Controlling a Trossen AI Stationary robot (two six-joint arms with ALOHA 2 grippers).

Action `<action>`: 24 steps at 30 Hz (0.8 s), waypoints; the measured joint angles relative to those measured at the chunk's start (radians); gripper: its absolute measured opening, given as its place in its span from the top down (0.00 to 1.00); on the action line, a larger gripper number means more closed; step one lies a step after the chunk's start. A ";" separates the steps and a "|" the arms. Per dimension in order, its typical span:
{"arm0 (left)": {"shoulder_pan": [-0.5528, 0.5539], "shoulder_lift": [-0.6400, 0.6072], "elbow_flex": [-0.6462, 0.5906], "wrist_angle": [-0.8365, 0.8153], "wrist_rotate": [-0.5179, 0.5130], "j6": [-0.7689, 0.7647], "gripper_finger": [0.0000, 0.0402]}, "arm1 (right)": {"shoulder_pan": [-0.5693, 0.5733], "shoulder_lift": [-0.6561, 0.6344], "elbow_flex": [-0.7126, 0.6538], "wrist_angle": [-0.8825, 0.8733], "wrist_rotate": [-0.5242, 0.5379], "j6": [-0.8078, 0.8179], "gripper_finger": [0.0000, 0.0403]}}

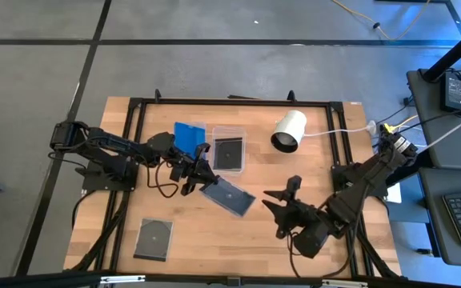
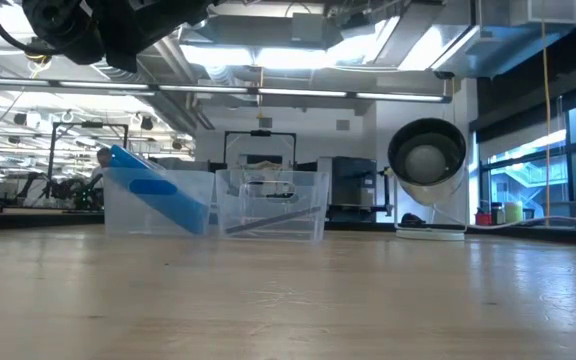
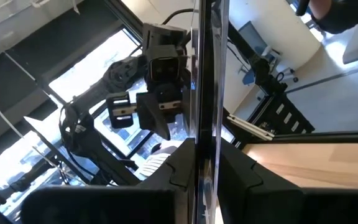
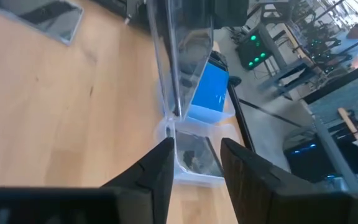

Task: Pick & place jewel cases by type
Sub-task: Put the right black cd case into the right transparent bin

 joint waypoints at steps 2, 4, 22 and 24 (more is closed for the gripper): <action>0.000 0.000 0.000 0.000 0.000 0.000 0.91 | 0.002 0.000 0.000 0.022 0.001 0.018 0.66; 0.000 0.000 0.000 0.000 0.000 0.000 0.90 | 0.001 0.000 0.000 0.046 0.001 0.025 0.66; 0.000 -0.001 0.000 0.000 -0.009 0.001 0.89 | -0.049 0.060 -0.001 0.184 0.001 -0.109 0.66; 0.000 -0.001 0.000 0.000 -0.009 0.001 0.90 | -0.053 0.061 -0.001 0.187 0.001 -0.109 0.66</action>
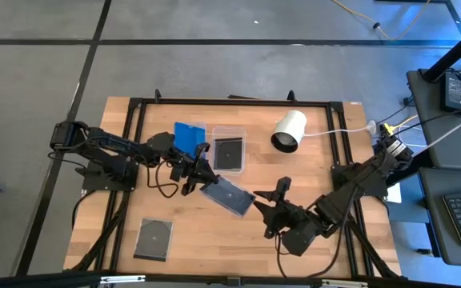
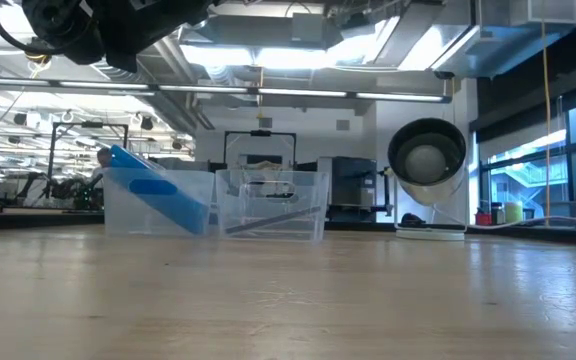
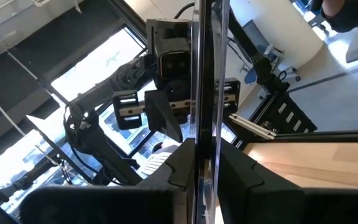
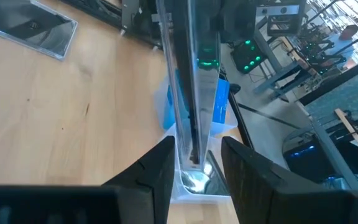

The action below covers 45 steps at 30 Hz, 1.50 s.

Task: Pick & place jewel cases by type
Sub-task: Put the right black cd case into the right transparent bin

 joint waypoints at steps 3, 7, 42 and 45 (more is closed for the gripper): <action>0.000 0.000 0.000 -0.003 -0.001 0.000 0.91 | -0.002 0.001 0.000 0.002 0.000 0.004 0.66; 0.000 0.000 0.000 -0.003 -0.001 0.000 0.89 | -0.002 0.001 0.000 0.030 0.000 0.002 0.66; 0.000 0.000 0.000 -0.002 0.001 -0.097 0.71 | -0.002 0.001 0.000 0.028 0.031 0.030 0.89; 0.000 -0.001 0.001 -0.021 0.002 -0.137 0.63 | -0.006 0.001 0.000 0.028 0.033 0.031 0.89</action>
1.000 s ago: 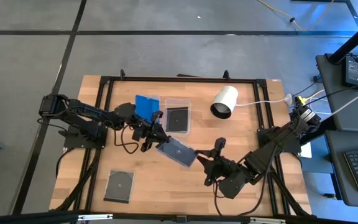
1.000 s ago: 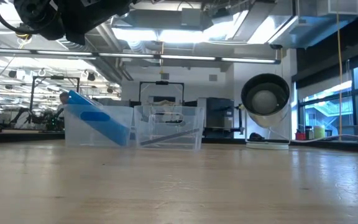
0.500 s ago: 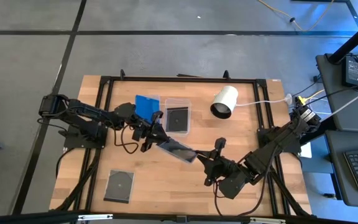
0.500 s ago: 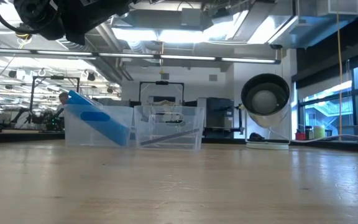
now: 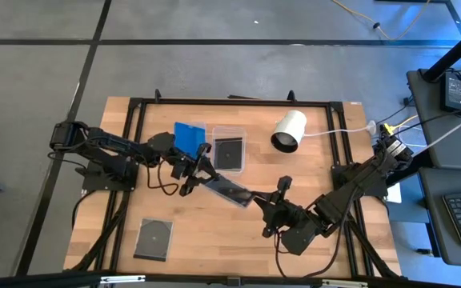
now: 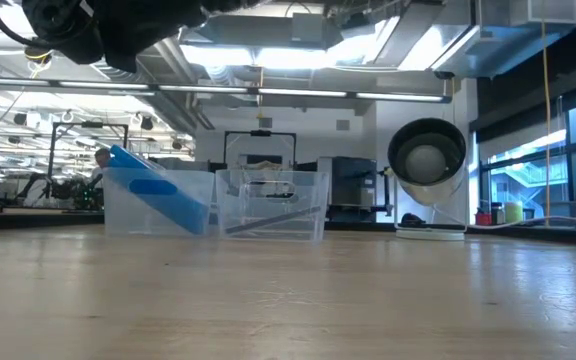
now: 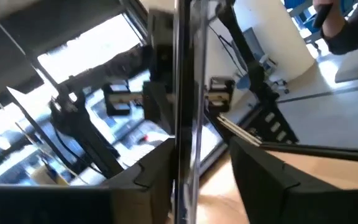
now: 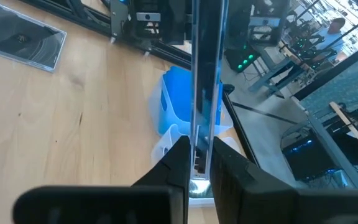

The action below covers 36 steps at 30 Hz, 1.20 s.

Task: Pick & place jewel cases by type
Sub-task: Put the right black cd case into the right transparent bin

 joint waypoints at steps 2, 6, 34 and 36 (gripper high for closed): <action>0.002 -0.003 0.000 -0.057 -0.003 -0.011 0.58 | -0.004 0.000 0.000 -0.001 -0.002 0.000 0.89; 0.022 -0.050 -0.030 -0.211 -0.089 0.002 0.53 | -0.007 0.000 0.000 -0.001 -0.003 -0.002 0.89; -0.011 -0.497 -0.326 -0.461 -0.332 -0.305 0.51 | -0.390 0.012 0.000 -0.182 -0.227 0.055 0.89; -0.017 -0.497 -0.326 -0.462 -0.334 -0.326 0.51 | -0.408 0.012 0.000 -0.240 -0.229 0.016 0.89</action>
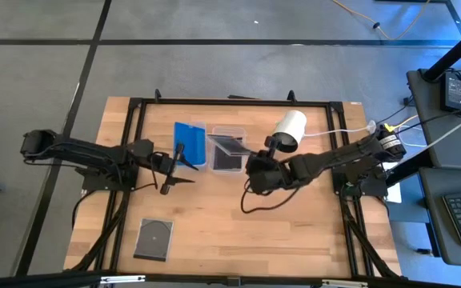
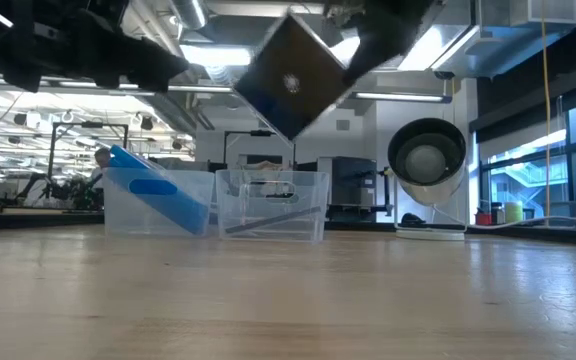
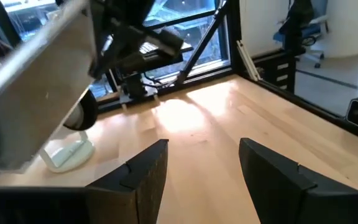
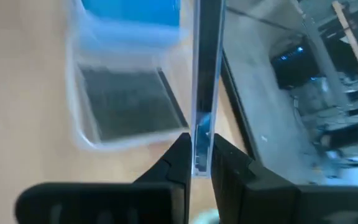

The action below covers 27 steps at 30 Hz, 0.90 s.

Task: Pick & place jewel cases by type
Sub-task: Put the right black cd case into the right transparent bin

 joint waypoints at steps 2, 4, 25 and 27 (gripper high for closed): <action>-0.004 0.000 0.000 -0.010 -0.004 -0.009 0.51 | -0.013 0.006 0.000 -0.045 0.007 -0.045 0.89; -0.007 0.000 0.000 -0.023 -0.006 -0.010 0.52 | -0.018 0.015 0.000 -0.081 0.039 -0.069 0.89; -0.007 0.001 0.000 -0.054 -0.008 -0.036 0.51 | -0.033 0.510 0.502 -0.796 0.073 -0.018 0.89; -0.007 0.001 0.000 -0.053 -0.008 -0.036 0.51 | -0.034 0.553 0.537 -0.805 0.083 -0.020 0.89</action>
